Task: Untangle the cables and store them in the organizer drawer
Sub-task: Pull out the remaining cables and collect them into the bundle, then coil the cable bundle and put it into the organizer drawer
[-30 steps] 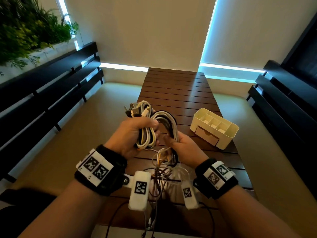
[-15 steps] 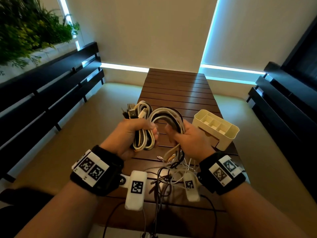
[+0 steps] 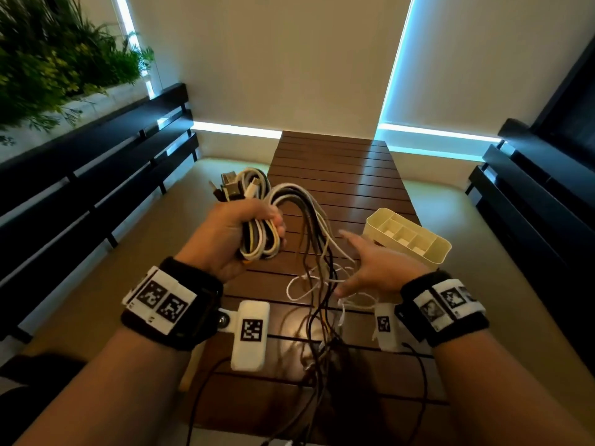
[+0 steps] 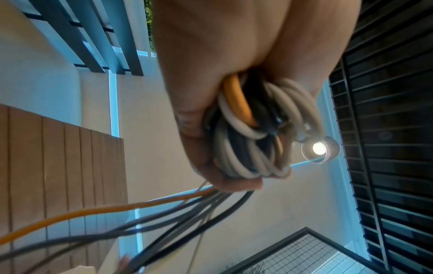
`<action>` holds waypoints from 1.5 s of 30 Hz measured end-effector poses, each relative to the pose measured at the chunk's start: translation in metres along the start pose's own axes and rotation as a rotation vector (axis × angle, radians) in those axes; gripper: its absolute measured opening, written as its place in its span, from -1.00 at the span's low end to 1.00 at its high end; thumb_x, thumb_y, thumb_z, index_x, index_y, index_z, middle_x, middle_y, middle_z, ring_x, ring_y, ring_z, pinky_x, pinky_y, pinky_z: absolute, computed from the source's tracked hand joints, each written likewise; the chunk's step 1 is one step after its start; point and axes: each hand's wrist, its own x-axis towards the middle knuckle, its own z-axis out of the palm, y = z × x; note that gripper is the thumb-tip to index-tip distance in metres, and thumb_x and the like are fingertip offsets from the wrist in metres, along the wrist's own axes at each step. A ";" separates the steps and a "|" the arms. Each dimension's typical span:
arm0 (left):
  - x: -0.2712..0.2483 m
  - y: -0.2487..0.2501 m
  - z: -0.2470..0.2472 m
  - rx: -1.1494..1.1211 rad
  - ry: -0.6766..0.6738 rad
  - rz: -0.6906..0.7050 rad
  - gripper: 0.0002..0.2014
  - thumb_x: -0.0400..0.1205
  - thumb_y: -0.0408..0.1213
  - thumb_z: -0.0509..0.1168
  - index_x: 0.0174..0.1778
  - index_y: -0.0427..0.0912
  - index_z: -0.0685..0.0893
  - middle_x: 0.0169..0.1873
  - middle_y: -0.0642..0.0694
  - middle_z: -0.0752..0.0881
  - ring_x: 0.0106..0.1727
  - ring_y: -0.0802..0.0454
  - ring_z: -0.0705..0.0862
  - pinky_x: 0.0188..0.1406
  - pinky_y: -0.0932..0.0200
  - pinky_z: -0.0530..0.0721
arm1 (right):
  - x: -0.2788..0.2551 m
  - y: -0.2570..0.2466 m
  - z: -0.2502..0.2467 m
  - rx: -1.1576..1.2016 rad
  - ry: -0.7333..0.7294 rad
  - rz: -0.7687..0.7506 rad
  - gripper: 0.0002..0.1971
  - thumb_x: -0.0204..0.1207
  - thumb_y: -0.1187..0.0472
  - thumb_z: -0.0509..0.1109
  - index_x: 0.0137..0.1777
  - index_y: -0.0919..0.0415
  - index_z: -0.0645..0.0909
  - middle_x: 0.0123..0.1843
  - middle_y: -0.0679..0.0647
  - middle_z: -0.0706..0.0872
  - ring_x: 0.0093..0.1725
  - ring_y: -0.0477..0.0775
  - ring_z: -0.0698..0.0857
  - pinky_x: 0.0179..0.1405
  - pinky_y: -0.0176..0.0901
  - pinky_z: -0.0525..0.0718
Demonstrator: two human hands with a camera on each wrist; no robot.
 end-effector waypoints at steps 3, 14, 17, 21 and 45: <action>-0.002 -0.010 0.002 0.006 0.001 -0.059 -0.82 0.39 -0.36 0.26 -0.54 -0.18 0.64 -0.49 -0.13 0.57 -0.46 0.00 0.60 -0.36 0.12 0.66 | -0.018 -0.005 -0.018 0.200 0.078 -0.156 0.34 0.06 -0.26 0.71 0.69 -0.35 -0.19 0.77 -0.07 0.08 0.69 0.06 0.21 0.59 0.05 0.32; -0.006 -0.003 0.025 -0.036 -0.070 -0.046 -0.89 0.38 -0.38 0.28 -0.46 -0.26 0.63 -0.50 -0.15 0.58 -0.51 0.03 0.61 -0.45 0.14 0.67 | -0.006 -0.041 0.023 0.845 0.178 -0.428 -0.79 0.53 0.41 0.47 0.07 0.15 0.63 -0.19 0.03 0.77 -0.22 0.07 0.79 -0.18 -0.03 0.76; -0.004 -0.001 0.015 -0.072 -0.019 -0.021 -0.91 0.40 -0.35 0.26 -0.40 -0.28 0.56 -0.48 -0.13 0.54 -0.47 0.03 0.58 -0.37 0.13 0.70 | -0.007 -0.032 0.035 0.874 0.190 -0.381 -0.95 0.62 0.15 0.43 -0.04 -0.03 0.61 -0.40 -0.03 0.63 -0.47 0.02 0.61 -0.42 -0.10 0.59; -0.004 -0.012 0.009 -0.078 0.046 -0.038 -0.89 0.40 -0.37 0.26 -0.45 -0.24 0.59 -0.46 -0.10 0.55 -0.44 0.04 0.60 -0.34 0.11 0.69 | -0.011 -0.033 0.033 0.969 0.213 -0.473 -0.80 0.61 -0.18 0.32 0.01 -0.09 0.57 -0.42 -0.10 0.45 -0.50 -0.08 0.39 -0.50 -0.16 0.38; -0.007 -0.038 0.036 0.096 0.116 -0.072 -0.51 0.37 -0.36 0.41 0.25 -0.36 0.73 0.21 -0.52 0.70 0.24 -0.50 0.70 0.25 -0.39 0.68 | -0.032 -0.051 0.019 0.596 0.248 -0.455 -0.71 0.79 -0.01 0.04 -0.05 -0.02 0.56 -0.26 -0.01 0.70 -0.32 -0.20 0.66 -0.27 -0.40 0.60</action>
